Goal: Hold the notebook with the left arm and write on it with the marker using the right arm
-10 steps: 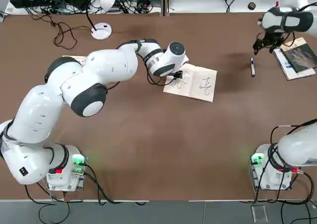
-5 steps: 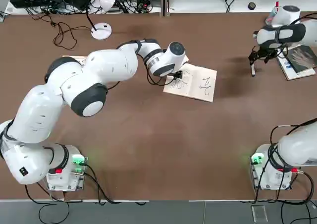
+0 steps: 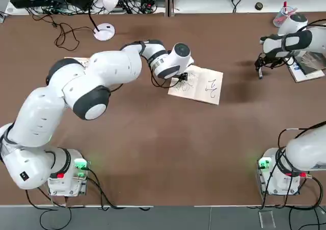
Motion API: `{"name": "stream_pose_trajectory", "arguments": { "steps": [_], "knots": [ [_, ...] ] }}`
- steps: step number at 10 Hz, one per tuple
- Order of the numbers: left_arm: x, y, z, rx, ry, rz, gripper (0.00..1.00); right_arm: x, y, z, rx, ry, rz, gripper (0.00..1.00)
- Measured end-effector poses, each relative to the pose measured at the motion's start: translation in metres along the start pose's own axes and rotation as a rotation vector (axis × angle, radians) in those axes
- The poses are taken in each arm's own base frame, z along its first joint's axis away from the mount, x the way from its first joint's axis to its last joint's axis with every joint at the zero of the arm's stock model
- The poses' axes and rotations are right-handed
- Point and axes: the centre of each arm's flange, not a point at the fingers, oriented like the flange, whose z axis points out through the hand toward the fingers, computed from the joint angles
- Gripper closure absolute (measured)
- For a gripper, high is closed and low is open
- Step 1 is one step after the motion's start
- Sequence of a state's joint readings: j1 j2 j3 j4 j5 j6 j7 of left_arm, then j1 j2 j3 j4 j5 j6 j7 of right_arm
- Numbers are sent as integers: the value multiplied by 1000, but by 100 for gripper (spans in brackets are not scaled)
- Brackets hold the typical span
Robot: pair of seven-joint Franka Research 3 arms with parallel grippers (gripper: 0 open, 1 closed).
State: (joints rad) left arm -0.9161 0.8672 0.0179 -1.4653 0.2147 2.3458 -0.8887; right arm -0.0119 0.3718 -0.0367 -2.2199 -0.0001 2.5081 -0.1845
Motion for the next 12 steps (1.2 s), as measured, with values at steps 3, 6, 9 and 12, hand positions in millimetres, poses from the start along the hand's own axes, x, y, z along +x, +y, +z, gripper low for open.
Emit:
{"name": "stream_pose_trajectory", "arguments": {
  "steps": [3, 6, 9, 12],
  "knots": [
    [0, 0, 0, 0, 0, 0, 0, 1, 3, 11, 2, 19, 12, 4],
    [0, 0, 0, 0, 0, 0, 0, 3, -2, 20, 23, 29, 36, 5],
    [0, 0, 0, -1, 1, 0, 0, 3, -2, 22, 37, 34, 57, 7],
    [0, 0, 1, -1, 1, 0, 0, 5, -1, 21, 36, 49, 62, 19]
  ]
}}
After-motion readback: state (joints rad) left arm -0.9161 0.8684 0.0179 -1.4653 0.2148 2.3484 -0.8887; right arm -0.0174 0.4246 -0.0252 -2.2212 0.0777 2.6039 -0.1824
